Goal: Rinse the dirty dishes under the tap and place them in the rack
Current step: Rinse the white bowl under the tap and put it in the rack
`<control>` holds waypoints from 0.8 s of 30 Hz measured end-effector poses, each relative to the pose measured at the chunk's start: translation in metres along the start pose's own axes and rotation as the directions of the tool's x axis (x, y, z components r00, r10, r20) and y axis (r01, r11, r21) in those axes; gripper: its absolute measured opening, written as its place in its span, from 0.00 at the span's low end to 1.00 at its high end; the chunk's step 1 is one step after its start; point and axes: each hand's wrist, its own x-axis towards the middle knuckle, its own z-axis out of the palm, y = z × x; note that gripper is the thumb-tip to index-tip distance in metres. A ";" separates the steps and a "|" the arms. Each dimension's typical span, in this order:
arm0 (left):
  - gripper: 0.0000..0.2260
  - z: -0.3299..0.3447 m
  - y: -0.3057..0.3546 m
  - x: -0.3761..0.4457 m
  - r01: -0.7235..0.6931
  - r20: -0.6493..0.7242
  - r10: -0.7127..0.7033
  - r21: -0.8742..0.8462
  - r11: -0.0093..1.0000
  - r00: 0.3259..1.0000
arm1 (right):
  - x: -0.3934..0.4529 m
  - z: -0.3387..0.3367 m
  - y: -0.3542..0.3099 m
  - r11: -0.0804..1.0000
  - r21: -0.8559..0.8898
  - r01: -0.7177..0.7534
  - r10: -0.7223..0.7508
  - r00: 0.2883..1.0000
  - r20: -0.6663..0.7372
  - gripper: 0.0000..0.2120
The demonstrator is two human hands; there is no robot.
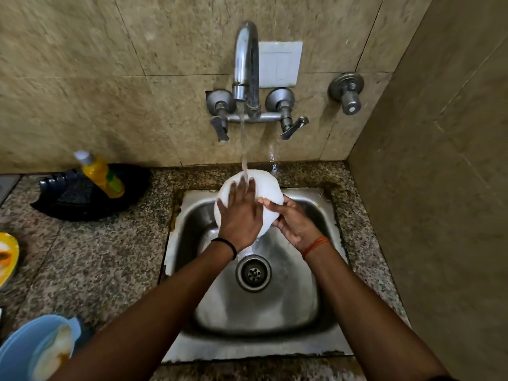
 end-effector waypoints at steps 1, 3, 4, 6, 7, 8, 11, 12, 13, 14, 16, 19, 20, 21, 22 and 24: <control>0.27 0.002 0.002 0.000 -0.058 0.008 0.058 0.002 0.998 0.998 | 0.000 0.001 -0.001 1.000 0.000 -0.003 0.003 1.000 0.008 0.18; 0.29 0.004 -0.004 0.000 -0.154 0.012 0.154 0.018 0.988 0.988 | -0.001 0.000 -0.002 1.000 0.022 -0.004 0.003 1.000 0.019 0.16; 0.29 0.003 -0.010 0.001 -0.201 0.017 0.200 0.029 0.979 0.980 | -0.002 -0.001 -0.003 0.999 0.041 0.000 -0.001 1.000 0.024 0.16; 0.30 0.000 -0.026 0.003 -0.266 0.015 0.265 0.043 0.963 0.964 | -0.004 -0.002 -0.004 0.998 0.061 0.009 -0.011 0.999 0.033 0.17; 0.30 -0.001 -0.033 0.004 -0.270 0.010 0.269 0.047 0.962 0.963 | -0.004 -0.002 -0.005 0.998 0.058 0.010 -0.012 0.999 0.033 0.17; 0.31 -0.003 -0.036 0.005 -0.243 0.010 0.243 0.048 0.969 0.970 | -0.005 -0.001 -0.005 0.999 0.052 0.008 -0.009 1.000 0.029 0.17; 0.36 -0.001 -0.036 0.008 -0.053 0.004 0.053 0.012 0.999 0.999 | -0.006 0.004 -0.007 0.999 0.041 0.009 -0.009 1.000 0.001 0.20; 0.38 -0.001 -0.032 0.010 0.004 0.001 -0.004 -0.004 1.000 1.000 | -0.006 0.005 -0.007 0.999 0.043 0.008 -0.007 1.000 -0.008 0.20; 0.39 -0.001 -0.030 0.012 0.034 -0.003 -0.034 -0.002 0.999 0.999 | -0.006 0.007 -0.007 0.999 0.048 0.003 -0.002 1.000 -0.016 0.20; 0.40 -0.003 -0.025 0.014 0.045 -0.003 -0.045 0.019 0.999 0.999 | -0.007 0.007 -0.008 0.998 0.056 -0.003 0.005 1.000 -0.023 0.20; 0.38 -0.008 -0.014 0.017 0.022 0.010 -0.023 0.099 0.995 1.000 | -0.008 0.007 -0.009 0.997 0.081 -0.007 0.009 1.000 -0.022 0.20; 0.29 -0.012 -0.002 0.021 -0.029 0.025 0.026 0.138 0.990 0.999 | -0.008 0.005 -0.011 0.991 0.133 0.011 -0.009 1.000 -0.015 0.20; 0.27 -0.013 -0.001 0.023 -0.045 0.029 0.042 0.127 0.991 0.999 | -0.008 0.006 -0.012 0.988 0.153 0.026 -0.023 1.000 -0.021 0.20; 0.27 -0.016 0.000 0.024 -0.057 0.023 0.054 0.104 0.993 0.998 | -0.009 0.006 -0.014 0.986 0.160 0.042 -0.039 0.999 -0.025 0.20; 0.27 -0.019 0.003 0.025 -0.057 0.007 0.057 0.061 0.997 0.998 | -0.009 0.006 -0.015 0.986 0.153 0.062 -0.059 0.998 -0.024 0.20; 0.23 -0.028 0.011 0.025 -0.012 -0.046 0.008 -0.082 0.997 0.999 | -0.012 0.008 -0.017 0.992 0.064 0.104 -0.102 0.994 -0.034 0.19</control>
